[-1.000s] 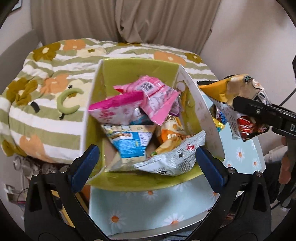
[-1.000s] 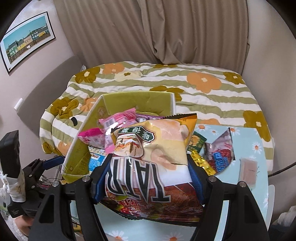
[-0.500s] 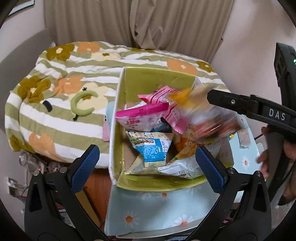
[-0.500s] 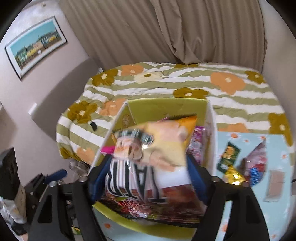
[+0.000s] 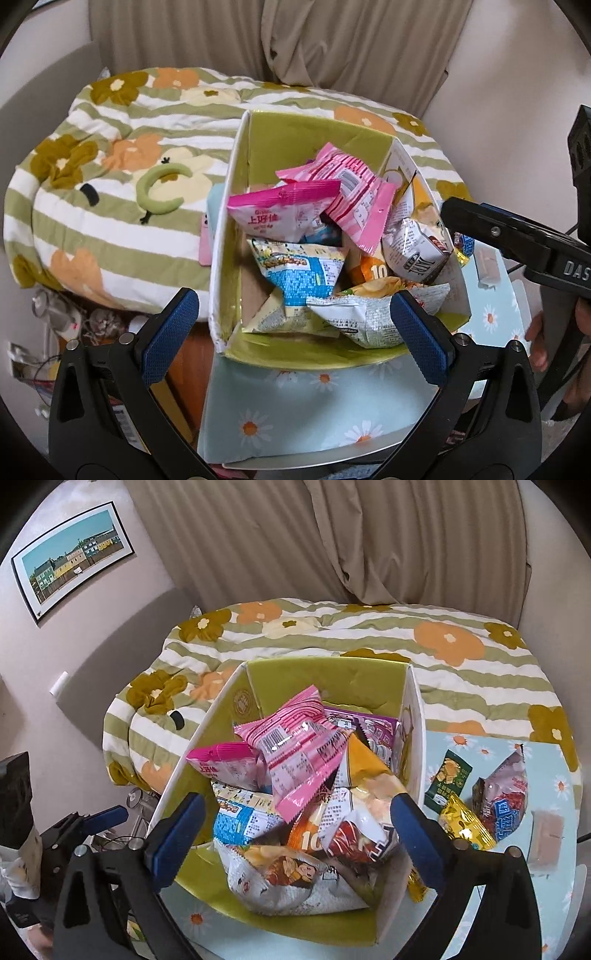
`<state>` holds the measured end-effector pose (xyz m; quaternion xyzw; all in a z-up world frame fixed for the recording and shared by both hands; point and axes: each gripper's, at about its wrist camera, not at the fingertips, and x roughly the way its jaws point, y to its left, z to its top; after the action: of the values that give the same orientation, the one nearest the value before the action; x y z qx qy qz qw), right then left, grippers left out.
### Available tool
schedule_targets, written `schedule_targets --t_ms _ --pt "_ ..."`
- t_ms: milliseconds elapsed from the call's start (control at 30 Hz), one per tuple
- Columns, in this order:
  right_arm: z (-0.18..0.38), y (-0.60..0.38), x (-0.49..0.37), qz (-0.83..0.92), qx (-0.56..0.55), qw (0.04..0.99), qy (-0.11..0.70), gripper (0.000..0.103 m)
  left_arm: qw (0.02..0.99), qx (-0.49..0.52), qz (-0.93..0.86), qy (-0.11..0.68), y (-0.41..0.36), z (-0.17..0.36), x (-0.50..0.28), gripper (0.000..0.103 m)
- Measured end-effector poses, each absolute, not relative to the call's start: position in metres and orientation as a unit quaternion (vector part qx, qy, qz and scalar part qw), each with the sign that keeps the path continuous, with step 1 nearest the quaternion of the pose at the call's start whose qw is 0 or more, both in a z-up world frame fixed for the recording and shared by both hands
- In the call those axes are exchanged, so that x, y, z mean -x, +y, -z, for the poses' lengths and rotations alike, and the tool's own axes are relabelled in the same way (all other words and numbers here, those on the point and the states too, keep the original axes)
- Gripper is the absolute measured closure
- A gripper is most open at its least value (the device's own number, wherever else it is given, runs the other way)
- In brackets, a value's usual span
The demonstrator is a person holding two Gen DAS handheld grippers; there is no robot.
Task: Organize snacks
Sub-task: 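Withdraw both open tools from the box toward the remaining snacks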
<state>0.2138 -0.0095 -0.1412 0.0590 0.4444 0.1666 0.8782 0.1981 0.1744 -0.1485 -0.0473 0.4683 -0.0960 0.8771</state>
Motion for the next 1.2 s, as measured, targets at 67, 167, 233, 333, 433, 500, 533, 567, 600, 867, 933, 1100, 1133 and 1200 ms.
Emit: schedule_targets --t_ms 67,167,233,333,433,500,533,567,600,867,933,1100,1133,1200 --pt "0.136 -0.014 -0.209 -0.165 -0.062 0.880 0.441 0.003 0.880 0.046 0.099 0.462 0.172 0.143 -0.197 0.000" --pt "0.128 -0.026 -0.201 -0.150 -0.065 0.885 0.437 0.003 0.884 0.044 0.111 0.451 0.165 0.134 -0.195 0.000" --pt "0.120 -0.037 -0.192 -0.137 -0.069 0.890 0.429 0.003 0.889 0.037 0.117 0.440 0.158 0.126 -0.191 0.000" --pt "0.107 -0.061 -0.176 -0.113 -0.068 0.901 0.413 0.003 0.894 0.034 0.122 0.429 0.149 0.116 -0.187 0.000" --pt "0.098 -0.084 -0.164 -0.095 -0.068 0.907 0.405 0.003 0.896 0.038 0.131 0.422 0.135 0.108 -0.182 0.000" --pt "0.094 -0.102 -0.157 -0.082 -0.067 0.909 0.403 0.003 0.898 0.037 0.136 0.416 0.122 0.103 -0.179 0.000" --pt "0.092 -0.111 -0.155 -0.076 -0.066 0.910 0.402 0.003 0.900 0.034 0.137 0.413 0.114 0.102 -0.178 0.000" --pt "0.091 -0.124 -0.152 -0.068 -0.064 0.911 0.402 0.003 0.901 0.030 0.137 0.411 0.103 0.100 -0.176 0.000" --pt "0.091 -0.132 -0.150 -0.064 -0.064 0.912 0.401 0.003 0.902 0.028 0.137 0.409 0.096 0.099 -0.174 0.000" --pt "0.099 -0.208 -0.144 -0.059 -0.061 0.907 0.412 0.003 0.904 0.026 0.133 0.406 0.012 0.100 -0.167 0.000" --pt "0.103 -0.229 -0.145 -0.059 -0.056 0.905 0.417 0.003 0.904 0.024 0.131 0.406 -0.012 0.102 -0.167 0.000" --pt "0.118 -0.265 -0.151 -0.065 -0.047 0.897 0.435 0.003 0.905 0.022 0.123 0.408 -0.063 0.109 -0.175 0.000" --pt "0.121 -0.272 -0.152 -0.067 -0.046 0.895 0.438 0.003 0.904 0.022 0.123 0.408 -0.073 0.110 -0.177 0.000" --pt "0.127 -0.284 -0.156 -0.070 -0.044 0.891 0.446 0.003 0.904 0.015 0.120 0.411 -0.093 0.113 -0.182 0.000"
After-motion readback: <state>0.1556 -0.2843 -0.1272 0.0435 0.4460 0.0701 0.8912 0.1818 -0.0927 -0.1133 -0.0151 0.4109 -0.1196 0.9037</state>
